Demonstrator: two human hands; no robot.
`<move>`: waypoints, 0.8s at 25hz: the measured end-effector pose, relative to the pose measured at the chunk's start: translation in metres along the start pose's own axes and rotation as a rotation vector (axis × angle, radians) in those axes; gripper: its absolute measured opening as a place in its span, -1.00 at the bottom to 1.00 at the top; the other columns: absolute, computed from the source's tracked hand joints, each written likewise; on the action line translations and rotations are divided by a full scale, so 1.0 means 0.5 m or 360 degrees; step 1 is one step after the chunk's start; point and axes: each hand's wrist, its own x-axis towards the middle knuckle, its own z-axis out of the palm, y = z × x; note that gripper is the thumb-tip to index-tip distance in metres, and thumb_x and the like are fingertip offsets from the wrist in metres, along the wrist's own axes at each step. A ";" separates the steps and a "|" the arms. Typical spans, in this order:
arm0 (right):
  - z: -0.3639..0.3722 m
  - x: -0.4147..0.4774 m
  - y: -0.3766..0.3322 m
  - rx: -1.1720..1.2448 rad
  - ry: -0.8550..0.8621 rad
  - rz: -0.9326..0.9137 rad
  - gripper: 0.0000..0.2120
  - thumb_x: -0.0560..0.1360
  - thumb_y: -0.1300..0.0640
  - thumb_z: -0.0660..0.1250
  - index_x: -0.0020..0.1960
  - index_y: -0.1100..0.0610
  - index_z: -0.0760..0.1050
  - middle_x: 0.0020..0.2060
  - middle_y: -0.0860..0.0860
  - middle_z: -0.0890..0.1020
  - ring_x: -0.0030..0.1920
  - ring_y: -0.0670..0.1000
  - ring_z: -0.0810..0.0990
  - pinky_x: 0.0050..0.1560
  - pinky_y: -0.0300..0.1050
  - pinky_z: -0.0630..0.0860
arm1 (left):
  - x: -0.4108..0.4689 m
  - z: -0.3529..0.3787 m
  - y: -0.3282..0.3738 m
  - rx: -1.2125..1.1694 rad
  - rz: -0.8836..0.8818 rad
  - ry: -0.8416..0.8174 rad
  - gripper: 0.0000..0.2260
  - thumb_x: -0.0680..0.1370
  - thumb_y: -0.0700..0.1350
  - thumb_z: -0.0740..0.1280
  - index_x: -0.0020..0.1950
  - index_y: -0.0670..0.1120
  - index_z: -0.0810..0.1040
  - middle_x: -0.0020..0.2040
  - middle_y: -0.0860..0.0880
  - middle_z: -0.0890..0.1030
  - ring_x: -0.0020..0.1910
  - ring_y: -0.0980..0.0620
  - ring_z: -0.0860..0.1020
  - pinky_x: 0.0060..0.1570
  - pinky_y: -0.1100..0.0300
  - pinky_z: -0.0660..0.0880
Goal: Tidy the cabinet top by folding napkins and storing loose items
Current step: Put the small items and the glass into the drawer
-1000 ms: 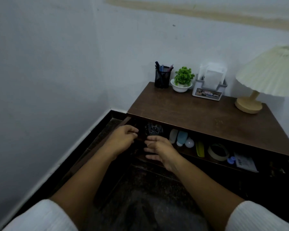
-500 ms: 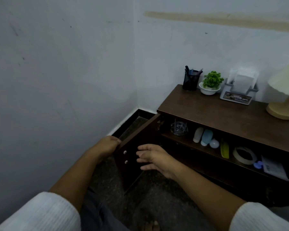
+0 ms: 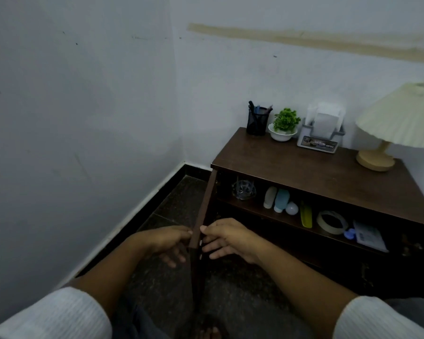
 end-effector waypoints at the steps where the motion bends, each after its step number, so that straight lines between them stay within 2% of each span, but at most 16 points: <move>1: -0.015 -0.009 0.001 -0.0034 0.0011 0.0012 -0.65 0.58 0.02 0.40 0.22 0.27 0.56 0.11 0.22 0.70 0.08 0.15 0.73 0.10 0.09 0.65 | 0.009 0.015 0.005 0.0032 0.0000 -0.0035 -0.77 0.70 0.04 0.10 0.23 0.05 0.50 0.07 -0.04 0.63 -0.16 0.01 0.62 -0.20 0.10 0.60; 7: -0.105 -0.056 0.010 -0.0174 0.0176 0.0044 -0.71 0.58 0.02 0.39 0.18 0.22 0.58 0.03 0.13 0.74 0.07 0.11 0.73 0.03 0.03 0.65 | 0.080 0.116 0.051 0.0047 0.0170 0.0023 -0.81 0.71 0.04 0.09 0.09 -0.03 0.41 -0.13 -0.01 0.63 -0.27 0.06 0.59 -0.25 0.18 0.49; 10: -0.161 -0.077 0.020 -0.0167 0.0309 0.0037 -0.74 0.59 0.01 0.38 0.14 0.18 0.62 -0.02 0.09 0.76 0.03 0.07 0.74 -0.03 -0.01 0.66 | 0.110 0.162 0.081 0.0058 0.0250 0.0001 -0.80 0.67 0.12 0.19 0.04 0.00 0.44 -0.02 -0.01 0.66 -0.08 0.01 0.65 -0.18 0.14 0.52; 12: -0.193 -0.085 0.030 -0.0154 0.0490 0.0031 -0.75 0.59 0.00 0.37 0.11 0.15 0.63 -0.03 0.06 0.75 0.02 0.05 0.73 -0.01 0.01 0.66 | 0.131 0.186 0.107 0.0053 0.0287 -0.0042 -0.75 0.63 0.18 0.23 0.11 0.03 0.47 0.10 -0.01 0.63 0.07 0.00 0.65 -0.06 0.09 0.58; 15: -0.236 -0.096 0.051 -0.0149 0.0799 -0.0044 -0.83 0.60 0.02 0.33 0.08 0.08 0.64 0.04 0.00 0.70 0.09 -0.01 0.65 0.02 -0.03 0.60 | 0.151 0.230 0.160 0.0009 0.0330 -0.0111 -0.63 0.62 0.20 0.24 0.31 0.01 0.42 0.17 0.02 0.58 0.13 0.04 0.61 0.02 0.07 0.61; 18: -0.268 -0.114 0.059 0.0006 0.0885 -0.0125 -0.85 0.63 0.11 0.29 0.16 0.05 0.58 0.13 -0.03 0.62 0.13 -0.04 0.58 0.16 0.03 0.57 | 0.170 0.265 0.213 -0.0055 0.0353 -0.0163 -0.56 0.63 0.19 0.22 0.44 0.01 0.34 0.26 0.02 0.53 0.18 0.05 0.57 0.02 0.09 0.58; 20: -0.288 -0.121 0.060 0.0109 0.0918 -0.0153 -0.85 0.64 0.17 0.26 0.16 0.01 0.53 0.14 -0.01 0.61 0.15 0.00 0.58 0.26 0.09 0.52 | 0.187 0.279 0.242 -0.0107 0.0360 -0.0176 -0.54 0.64 0.18 0.20 0.49 0.02 0.34 0.32 0.01 0.51 0.22 0.04 0.54 0.12 0.04 0.57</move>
